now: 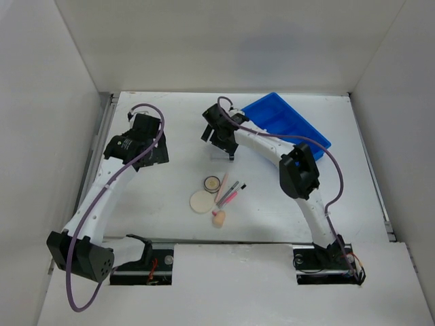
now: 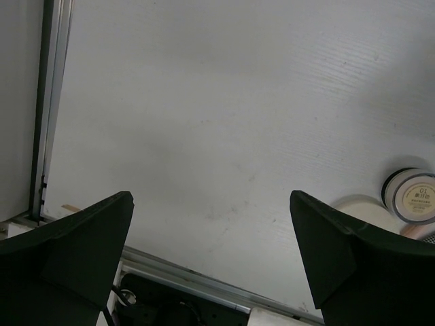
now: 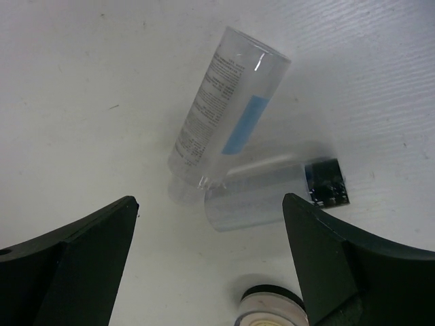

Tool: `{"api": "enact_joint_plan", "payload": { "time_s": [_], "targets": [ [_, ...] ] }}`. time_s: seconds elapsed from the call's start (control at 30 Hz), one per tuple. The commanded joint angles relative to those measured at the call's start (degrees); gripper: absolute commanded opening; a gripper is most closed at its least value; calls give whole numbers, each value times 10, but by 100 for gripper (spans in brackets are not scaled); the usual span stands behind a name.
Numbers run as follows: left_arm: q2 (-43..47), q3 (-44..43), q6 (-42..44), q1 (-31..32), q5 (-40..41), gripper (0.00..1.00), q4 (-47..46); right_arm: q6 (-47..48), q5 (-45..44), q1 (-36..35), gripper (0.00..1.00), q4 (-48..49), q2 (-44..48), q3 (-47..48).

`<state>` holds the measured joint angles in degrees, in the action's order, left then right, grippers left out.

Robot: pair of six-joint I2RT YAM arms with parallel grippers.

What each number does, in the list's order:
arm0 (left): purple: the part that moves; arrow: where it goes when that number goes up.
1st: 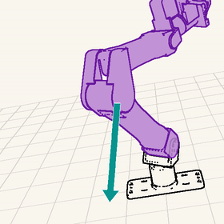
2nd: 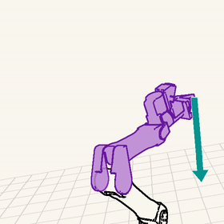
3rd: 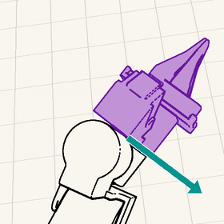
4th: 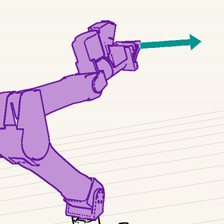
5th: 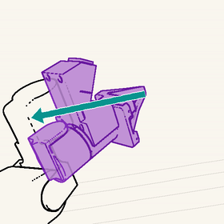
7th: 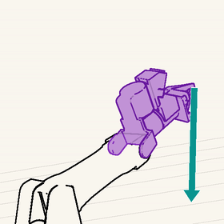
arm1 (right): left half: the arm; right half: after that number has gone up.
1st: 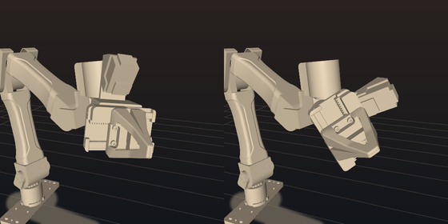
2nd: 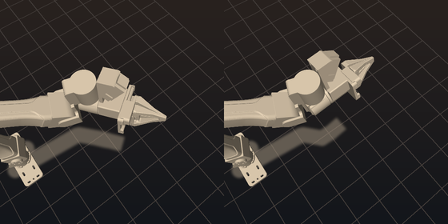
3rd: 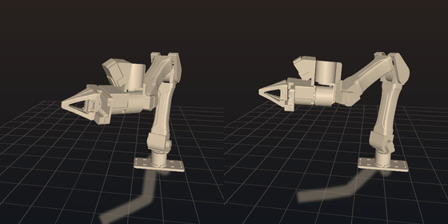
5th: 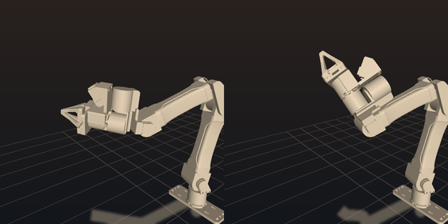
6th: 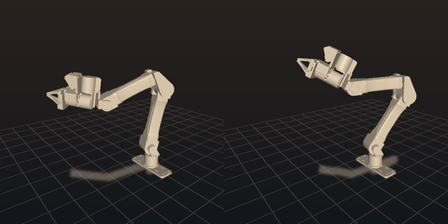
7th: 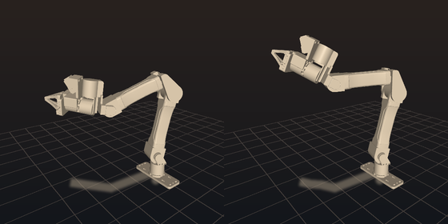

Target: Organize the makeup

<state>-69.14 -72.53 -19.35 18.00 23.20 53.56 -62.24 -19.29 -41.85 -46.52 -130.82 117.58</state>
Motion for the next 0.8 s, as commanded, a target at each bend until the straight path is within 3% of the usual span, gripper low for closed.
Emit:
{"api": "enact_joint_plan", "payload": {
  "time_s": [0.0,0.23,0.77],
  "targets": [
    [21,-17,1,1,16,100,15,-13,-13,10,94,-18,-27,50],
    [21,-23,1,1,9,100,26,-24,-19,21,94,-18,-68,97],
    [21,-23,1,1,22,100,37,10,-31,26,70,-29,-138,183]
  ]
}}
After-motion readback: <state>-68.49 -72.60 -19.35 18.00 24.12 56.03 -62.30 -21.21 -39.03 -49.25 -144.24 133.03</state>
